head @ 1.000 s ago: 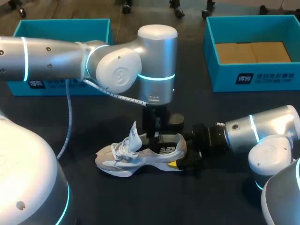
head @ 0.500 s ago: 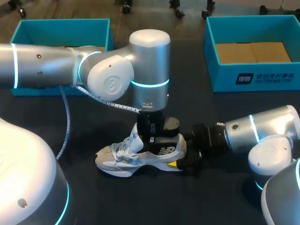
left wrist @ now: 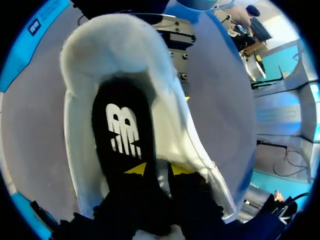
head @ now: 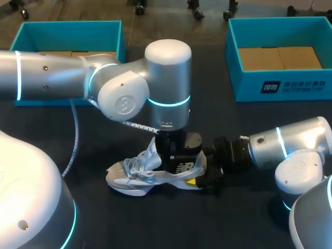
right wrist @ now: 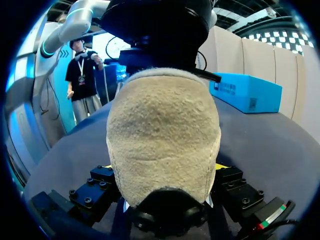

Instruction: Take the shoe out of the shoebox, open the shoe tongue, remove and reinsert the insole, then place the shoe into the shoebox

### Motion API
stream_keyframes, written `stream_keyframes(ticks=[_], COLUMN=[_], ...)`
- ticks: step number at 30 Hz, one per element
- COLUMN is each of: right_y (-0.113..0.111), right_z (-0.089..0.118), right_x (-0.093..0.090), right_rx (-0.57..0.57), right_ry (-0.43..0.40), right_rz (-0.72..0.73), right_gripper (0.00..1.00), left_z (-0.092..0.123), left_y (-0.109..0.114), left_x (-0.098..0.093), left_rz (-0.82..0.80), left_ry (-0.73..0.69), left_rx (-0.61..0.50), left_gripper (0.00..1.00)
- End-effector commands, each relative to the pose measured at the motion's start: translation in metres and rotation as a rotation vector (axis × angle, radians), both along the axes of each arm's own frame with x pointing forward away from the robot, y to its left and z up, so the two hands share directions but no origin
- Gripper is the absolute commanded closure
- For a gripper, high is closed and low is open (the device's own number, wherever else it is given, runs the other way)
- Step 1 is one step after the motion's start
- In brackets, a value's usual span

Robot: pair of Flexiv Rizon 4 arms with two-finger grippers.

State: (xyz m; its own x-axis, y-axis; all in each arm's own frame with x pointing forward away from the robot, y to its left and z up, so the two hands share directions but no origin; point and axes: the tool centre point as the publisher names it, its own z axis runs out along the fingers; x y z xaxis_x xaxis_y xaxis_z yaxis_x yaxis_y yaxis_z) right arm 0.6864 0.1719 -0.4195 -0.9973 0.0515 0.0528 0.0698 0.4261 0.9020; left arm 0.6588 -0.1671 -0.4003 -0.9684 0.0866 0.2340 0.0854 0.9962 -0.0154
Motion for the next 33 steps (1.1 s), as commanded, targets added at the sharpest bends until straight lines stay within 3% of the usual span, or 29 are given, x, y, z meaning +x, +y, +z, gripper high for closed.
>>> stream_keyframes(ticks=[1,9,17,23,26,33], right_y=[0.002,0.002,0.002,0.002,0.002,0.002], right_z=[0.001,0.001,0.001,0.001,0.001,0.001], right_x=[0.000,0.000,0.000,0.000,0.000,0.000], right_rx=[-0.005,-0.005,-0.005,-0.005,-0.005,-0.005], right_ry=[0.002,0.002,0.002,0.002,0.002,0.002], right_rz=[-0.001,-0.001,-0.001,-0.001,-0.001,-0.001], right_gripper=[1.00,1.00,1.00,1.00,1.00,1.00], left_z=[-0.005,-0.017,-0.025,-0.026,-0.024,-0.016], left_y=[-0.007,-0.008,-0.002,-0.001,0.000,0.011], left_x=[-0.002,0.006,0.028,0.042,0.047,0.044], left_rz=[0.021,0.069,0.157,0.185,0.227,0.250], left_ry=[-0.048,-0.143,-0.255,-0.319,-0.343,-0.247], left_rx=[0.028,0.041,0.033,0.063,0.057,0.011], left_gripper=[0.73,0.66,0.64,0.77,1.00,1.00])
